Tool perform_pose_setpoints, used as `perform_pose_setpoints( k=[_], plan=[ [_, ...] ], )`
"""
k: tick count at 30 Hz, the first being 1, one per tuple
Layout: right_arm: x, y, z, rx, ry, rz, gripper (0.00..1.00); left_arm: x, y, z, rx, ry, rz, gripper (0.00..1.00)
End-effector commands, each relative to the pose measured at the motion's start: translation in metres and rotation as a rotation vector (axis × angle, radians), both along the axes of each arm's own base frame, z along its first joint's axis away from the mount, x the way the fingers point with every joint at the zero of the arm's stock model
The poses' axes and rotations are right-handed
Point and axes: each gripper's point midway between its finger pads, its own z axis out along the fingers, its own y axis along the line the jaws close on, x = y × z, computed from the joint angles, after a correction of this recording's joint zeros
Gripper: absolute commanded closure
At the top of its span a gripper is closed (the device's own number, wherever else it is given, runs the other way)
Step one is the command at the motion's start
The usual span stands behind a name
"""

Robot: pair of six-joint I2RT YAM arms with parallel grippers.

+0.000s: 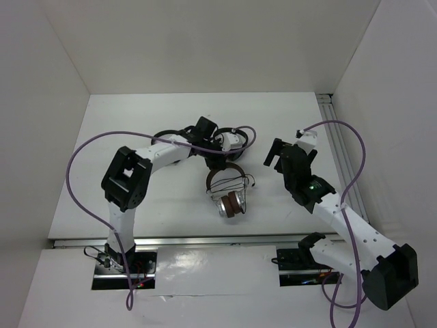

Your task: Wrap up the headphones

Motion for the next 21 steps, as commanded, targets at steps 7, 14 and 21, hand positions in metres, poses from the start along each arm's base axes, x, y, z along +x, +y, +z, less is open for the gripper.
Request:
perform_pose_setpoints(
  k=[7, 14, 21],
  plan=[
    [0.004, 0.002, 0.001, -0.001, -0.014, 0.014, 0.01, 0.005, -0.029, 0.008, -0.047, 0.007, -0.095, 1.0],
    [0.004, 0.004, 0.001, 0.003, -0.012, 0.023, 0.01, 0.014, -0.032, -0.004, 0.004, 0.024, -0.063, 0.95],
    [0.003, 0.005, 0.003, 0.003, -0.017, 0.036, 0.01, 0.025, -0.027, -0.002, 0.033, -0.011, 0.0, 0.79]
  ],
)
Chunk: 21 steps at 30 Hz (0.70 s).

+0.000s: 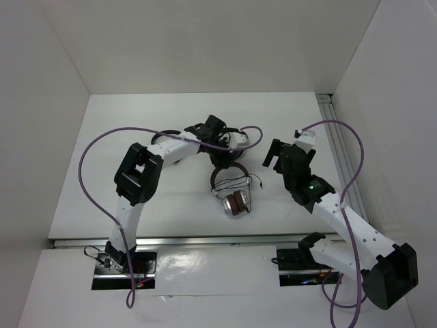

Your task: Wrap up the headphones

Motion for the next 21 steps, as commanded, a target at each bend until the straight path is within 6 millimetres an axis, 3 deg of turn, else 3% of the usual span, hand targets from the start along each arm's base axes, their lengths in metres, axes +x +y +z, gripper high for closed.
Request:
perform_pose_setpoints(
  k=[1, 2, 8, 9, 10, 14, 21],
  plan=[
    [0.003, 0.0, 0.006, 0.003, -0.029, 0.007, 0.01, 0.008, -0.01, 0.019, -0.036, -0.032, 0.009, 0.76],
    [0.002, 0.002, 0.008, 0.013, -0.034, 0.021, 0.01, 0.006, -0.008, 0.02, -0.036, -0.024, 0.016, 0.7],
    [-0.001, 0.005, 0.015, 0.029, -0.06, 0.052, 0.01, 0.006, -0.009, 0.033, -0.056, -0.046, 0.022, 0.64],
    [-0.001, 0.005, 0.015, 0.02, -0.06, 0.055, 0.01, 0.006, -0.009, 0.039, -0.063, -0.055, 0.022, 0.23],
    [-0.001, 0.005, 0.015, 0.02, -0.06, 0.055, 0.01, 0.006, -0.009, 0.039, -0.063, -0.055, 0.022, 0.0],
    [-0.002, 0.006, 0.018, 0.028, -0.066, 0.064, 0.01, 0.002, -0.01, 0.058, -0.093, -0.067, 0.009, 0.0],
    [-0.003, 0.009, 0.027, 0.047, -0.089, 0.08, 0.01, -0.009, -0.015, 0.115, -0.157, -0.141, 0.014, 0.0]
  ],
)
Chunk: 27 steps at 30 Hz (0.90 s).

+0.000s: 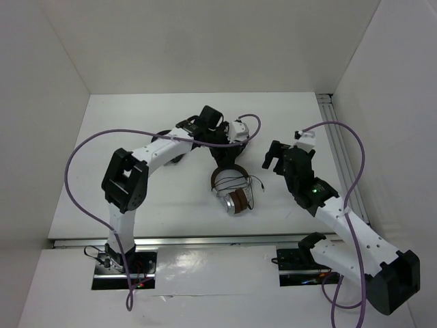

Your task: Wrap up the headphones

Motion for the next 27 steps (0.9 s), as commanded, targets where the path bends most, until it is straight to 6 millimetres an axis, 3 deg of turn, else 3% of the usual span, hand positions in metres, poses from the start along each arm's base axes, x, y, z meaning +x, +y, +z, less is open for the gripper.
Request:
perform_pose_setpoints(
  k=[1, 2, 5, 6, 7, 8, 10, 11, 12, 13, 14, 16, 17, 20, 21, 25, 27],
  plan=[
    [0.003, 0.002, 0.022, 0.028, -0.065, 0.016, 0.01, -0.01, -0.011, 0.07, -0.099, -0.09, -0.028, 0.0],
    [0.004, 0.003, 0.028, 0.034, -0.076, 0.016, 0.01, -0.014, -0.017, 0.08, -0.101, -0.111, -0.021, 0.0],
    [0.002, 0.008, 0.033, 0.044, -0.066, 0.048, 0.01, -0.006, -0.007, 0.124, -0.103, -0.181, 0.118, 0.0],
    [0.001, 0.012, 0.045, 0.062, -0.084, 0.07, 0.01, -0.002, -0.004, 0.138, -0.108, -0.198, 0.192, 0.0],
    [-0.002, 0.012, 0.046, 0.047, -0.07, 0.084, 0.01, 0.009, 0.013, 0.16, -0.123, -0.216, 0.378, 0.0],
    [-0.001, 0.012, 0.063, 0.047, -0.091, 0.088, 0.01, 0.012, 0.026, 0.174, -0.125, -0.222, 0.478, 0.0],
    [-0.005, 0.012, 0.076, 0.05, -0.089, 0.098, 0.01, 0.017, 0.06, 0.195, -0.123, -0.257, 0.707, 0.0],
    [-0.008, 0.011, 0.076, 0.037, -0.06, 0.098, 0.01, 0.003, 0.076, 0.213, -0.189, -0.23, 0.807, 0.0],
    [-0.009, 0.013, 0.096, 0.054, -0.087, 0.111, 0.01, -0.006, 0.089, 0.219, -0.205, -0.226, 0.865, 0.0],
    [-0.012, 0.014, 0.104, 0.052, -0.089, 0.13, 0.01, -0.013, 0.106, 0.224, -0.221, -0.239, 0.942, 0.0],
    [-0.017, 0.013, 0.106, 0.038, -0.07, 0.142, 0.01, -0.035, 0.126, 0.23, -0.286, -0.219, 1.005, 0.0],
    [-0.026, 0.016, 0.135, 0.059, -0.105, 0.184, 0.01, -0.057, 0.145, 0.234, -0.332, -0.209, 1.028, 0.0],
    [-0.032, 0.015, 0.134, 0.052, -0.077, 0.197, 0.01, -0.069, 0.153, 0.215, -0.317, -0.18, 1.044, 0.0],
    [-0.053, 0.011, 0.161, 0.073, -0.117, 0.218, 0.01, -0.114, 0.178, 0.237, -0.446, -0.197, 1.006, 0.0],
    [-0.061, 0.007, 0.161, 0.075, -0.102, 0.215, 0.01, -0.124, 0.189, 0.224, -0.435, -0.186, 1.021, 0.0],
    [-0.099, -0.022, 0.195, 0.087, -0.164, 0.176, 0.01, -0.171, 0.238, 0.231, -0.55, -0.234, 1.093, 0.0],
    [-0.12, -0.042, 0.196, 0.058, -0.154, 0.14, 0.01, -0.195, 0.261, 0.239, -0.634, -0.258, 1.118, 0.0]
  ],
)
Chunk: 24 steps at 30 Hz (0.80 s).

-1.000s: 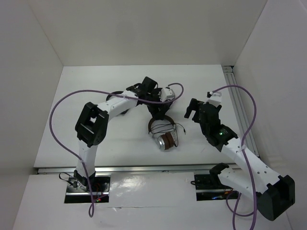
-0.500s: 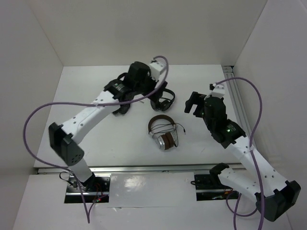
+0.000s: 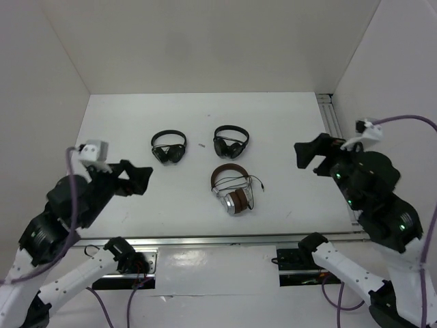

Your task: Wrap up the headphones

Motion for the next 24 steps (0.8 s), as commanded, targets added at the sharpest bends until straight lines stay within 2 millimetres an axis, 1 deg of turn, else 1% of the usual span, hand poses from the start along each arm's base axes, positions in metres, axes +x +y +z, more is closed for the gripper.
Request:
perform_pose_setpoints(
  k=[1, 2, 3, 4, 5, 6, 7, 8, 10, 11, 14, 16, 17, 19, 20, 21, 23, 24],
  plan=[
    [-0.044, -0.039, 0.012, -0.042, 0.006, -0.065, 0.01, -0.028, 0.033, 0.006, -0.105, -0.037, 0.086, 0.0],
    [-0.055, -0.045, 0.017, -0.032, -0.011, -0.066, 0.01, -0.04, 0.042, 0.008, -0.133, -0.07, 0.085, 0.0],
    [-0.064, -0.05, 0.016, -0.035, -0.006, -0.066, 0.01, -0.045, 0.044, 0.004, -0.157, -0.065, 0.079, 0.0],
    [-0.071, -0.054, 0.02, -0.026, -0.022, -0.066, 0.01, -0.051, 0.048, 0.005, -0.167, -0.076, 0.079, 0.0],
    [-0.077, -0.055, 0.025, -0.012, -0.042, -0.058, 0.01, -0.054, 0.055, -0.004, -0.155, -0.068, 0.1, 0.0],
    [-0.087, -0.061, 0.028, -0.001, -0.06, -0.058, 0.01, -0.057, 0.06, -0.005, -0.166, -0.071, 0.117, 0.0],
    [-0.089, -0.062, 0.026, -0.007, -0.05, -0.058, 0.01, -0.061, 0.066, -0.009, -0.175, -0.086, 0.131, 0.0],
    [-0.093, -0.068, 0.024, -0.01, -0.051, -0.077, 0.01, -0.063, 0.068, -0.013, -0.173, -0.084, 0.131, 0.0],
    [-0.095, -0.071, 0.016, -0.023, -0.022, -0.089, 0.01, -0.065, 0.072, -0.02, -0.165, -0.092, 0.14, 0.0],
    [-0.095, -0.073, 0.014, -0.029, -0.015, -0.097, 0.01, -0.066, 0.073, -0.017, -0.179, -0.108, 0.139, 0.0],
    [-0.091, -0.076, 0.003, -0.063, 0.026, -0.123, 0.01, -0.063, 0.066, -0.023, -0.154, -0.085, 0.118, 0.0],
    [-0.09, -0.078, 0.0, -0.07, 0.033, -0.134, 0.01, -0.062, 0.063, -0.024, -0.149, -0.077, 0.108, 0.0],
    [-0.088, -0.08, -0.003, -0.07, 0.04, -0.157, 0.01, -0.059, 0.061, -0.029, -0.134, -0.059, 0.108, 0.0],
    [-0.088, -0.082, -0.008, -0.066, 0.047, -0.168, 0.01, -0.058, 0.058, -0.031, -0.123, -0.06, 0.094, 0.0],
    [-0.085, -0.08, -0.009, -0.065, 0.046, -0.168, 0.01, -0.058, 0.058, -0.031, -0.123, -0.06, 0.094, 0.0],
    [-0.088, -0.084, -0.008, -0.068, 0.033, -0.175, 0.01, -0.057, 0.059, -0.031, -0.122, -0.061, 0.103, 0.0],
    [-0.09, -0.085, -0.005, -0.058, 0.018, -0.176, 0.01, -0.057, 0.06, -0.031, -0.13, -0.07, 0.103, 0.0],
    [-0.089, -0.086, -0.005, -0.06, 0.017, -0.186, 0.01, -0.056, 0.059, -0.034, -0.124, -0.063, 0.103, 0.0]
  ],
)
